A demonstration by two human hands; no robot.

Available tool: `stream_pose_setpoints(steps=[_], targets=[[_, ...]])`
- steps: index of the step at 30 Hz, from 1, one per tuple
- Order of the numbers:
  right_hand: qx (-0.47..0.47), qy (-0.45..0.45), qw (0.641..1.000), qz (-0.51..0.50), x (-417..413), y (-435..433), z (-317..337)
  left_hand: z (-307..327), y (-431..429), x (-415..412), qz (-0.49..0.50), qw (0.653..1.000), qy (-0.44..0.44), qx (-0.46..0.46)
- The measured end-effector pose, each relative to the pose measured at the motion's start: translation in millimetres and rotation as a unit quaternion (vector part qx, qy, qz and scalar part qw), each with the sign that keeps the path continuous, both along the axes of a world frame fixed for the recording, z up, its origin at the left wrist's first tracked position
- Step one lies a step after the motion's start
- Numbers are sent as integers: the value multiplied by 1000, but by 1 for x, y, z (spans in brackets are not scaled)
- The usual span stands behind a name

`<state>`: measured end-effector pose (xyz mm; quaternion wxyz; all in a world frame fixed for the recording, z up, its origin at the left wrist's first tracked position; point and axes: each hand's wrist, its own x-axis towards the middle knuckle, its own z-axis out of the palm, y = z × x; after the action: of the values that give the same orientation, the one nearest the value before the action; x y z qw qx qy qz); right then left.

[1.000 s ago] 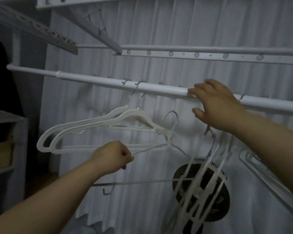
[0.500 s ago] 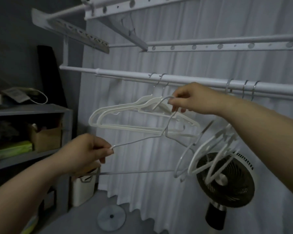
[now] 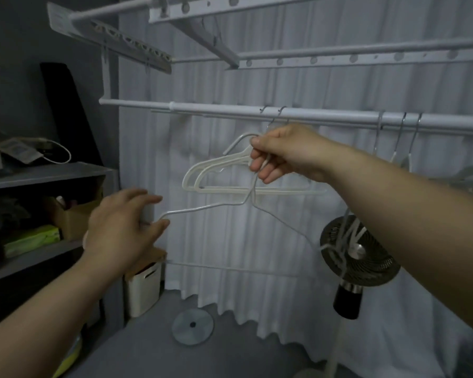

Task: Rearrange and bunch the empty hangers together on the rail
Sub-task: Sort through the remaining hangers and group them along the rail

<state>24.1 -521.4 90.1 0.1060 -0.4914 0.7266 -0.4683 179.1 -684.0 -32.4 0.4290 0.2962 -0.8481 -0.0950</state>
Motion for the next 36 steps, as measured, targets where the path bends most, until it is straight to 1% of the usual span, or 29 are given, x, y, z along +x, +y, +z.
stream_pose_setpoints(steps=[1,4,7,8,9,10,12,15,18,19,21,23,25,28,30,32,34,36], targets=[[-4,-18,1000,-11,4,1,-1,0,2,1,0,1000,10,-14],[-19,-77,996,-40,12,3,-3,3,6,4,-44,997,66,-7],[-61,-143,987,-52,18,1,-5,4,5,5,-85,991,103,-16],[-75,-161,983,-52,20,0,-5,3,5,4,-107,988,111,-7],[-87,-174,979,-53,22,0,-6,1,8,3,-140,983,115,25],[-97,-184,977,-53,24,-1,-7,0,12,2,-184,973,117,77],[-110,-197,973,-51,28,-1,-8,0,24,0,-279,935,105,190],[-120,-203,971,-46,35,-1,-9,3,43,-3,-369,881,29,295],[-141,-216,965,-38,40,-1,-9,11,64,-2,-424,822,-25,379],[-146,-219,964,-36,41,-2,-9,14,71,-2,-437,808,-38,393],[-153,-219,963,-39,44,-2,-10,18,80,-4,-449,794,-48,407],[-159,-216,962,-46,43,-1,-11,20,87,-9,-445,792,-34,417],[-161,-214,962,-43,42,1,-11,20,89,-15,-427,802,-9,418],[-137,-184,973,-29,36,7,-8,21,83,-23,-382,831,51,400],[-115,-148,981,-49,30,12,-5,24,72,-24,-353,855,87,371],[-99,-112,985,-82,21,19,-4,32,60,-21,-327,874,101,345],[-81,-80,987,-113,11,25,-3,42,49,-14,-316,880,118,334],[-63,-53,987,-140,1,31,-2,54,37,-3,-314,873,139,346]])
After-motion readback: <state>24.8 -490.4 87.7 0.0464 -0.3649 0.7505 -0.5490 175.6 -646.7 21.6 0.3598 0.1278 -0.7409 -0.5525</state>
